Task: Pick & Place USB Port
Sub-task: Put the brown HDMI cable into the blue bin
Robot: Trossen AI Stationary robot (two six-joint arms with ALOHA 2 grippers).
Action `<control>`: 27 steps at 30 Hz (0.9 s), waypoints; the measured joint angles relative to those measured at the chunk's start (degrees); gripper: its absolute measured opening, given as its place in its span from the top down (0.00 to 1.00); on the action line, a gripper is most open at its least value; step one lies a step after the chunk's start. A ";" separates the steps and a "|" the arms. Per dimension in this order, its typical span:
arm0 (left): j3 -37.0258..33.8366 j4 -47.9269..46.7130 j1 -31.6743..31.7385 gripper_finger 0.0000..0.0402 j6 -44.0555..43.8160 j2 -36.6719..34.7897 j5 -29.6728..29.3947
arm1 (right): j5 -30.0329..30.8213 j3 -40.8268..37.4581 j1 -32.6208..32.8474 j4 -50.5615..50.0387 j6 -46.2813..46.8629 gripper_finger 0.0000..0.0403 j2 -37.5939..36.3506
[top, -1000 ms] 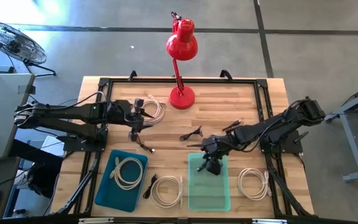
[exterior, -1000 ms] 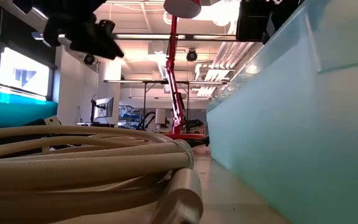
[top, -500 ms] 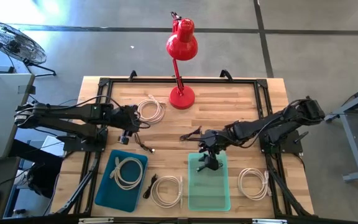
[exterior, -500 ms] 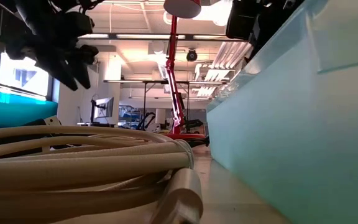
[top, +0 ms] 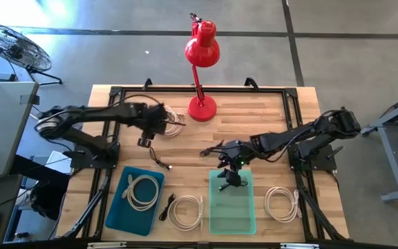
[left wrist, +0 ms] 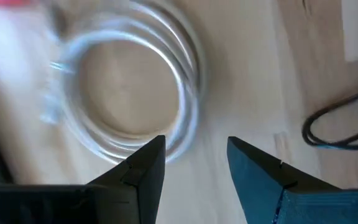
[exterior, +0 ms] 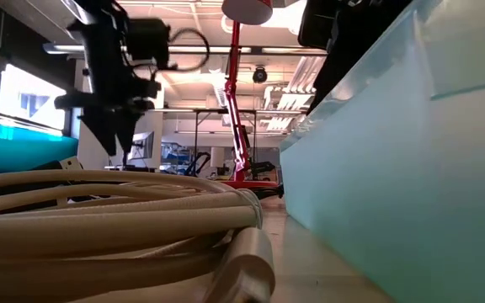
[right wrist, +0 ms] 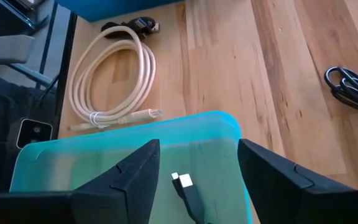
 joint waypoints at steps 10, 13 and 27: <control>2.35 2.89 3.12 0.58 3.24 9.16 5.03 | -0.02 0.00 1.09 -0.03 -1.69 0.48 0.00; 2.37 4.58 3.10 0.58 3.67 9.94 5.95 | 0.00 0.00 1.07 -0.03 -2.76 0.48 0.00; 2.37 10.58 3.10 0.59 4.09 17.93 4.48 | 0.83 0.00 1.07 -0.03 -3.98 0.48 -0.02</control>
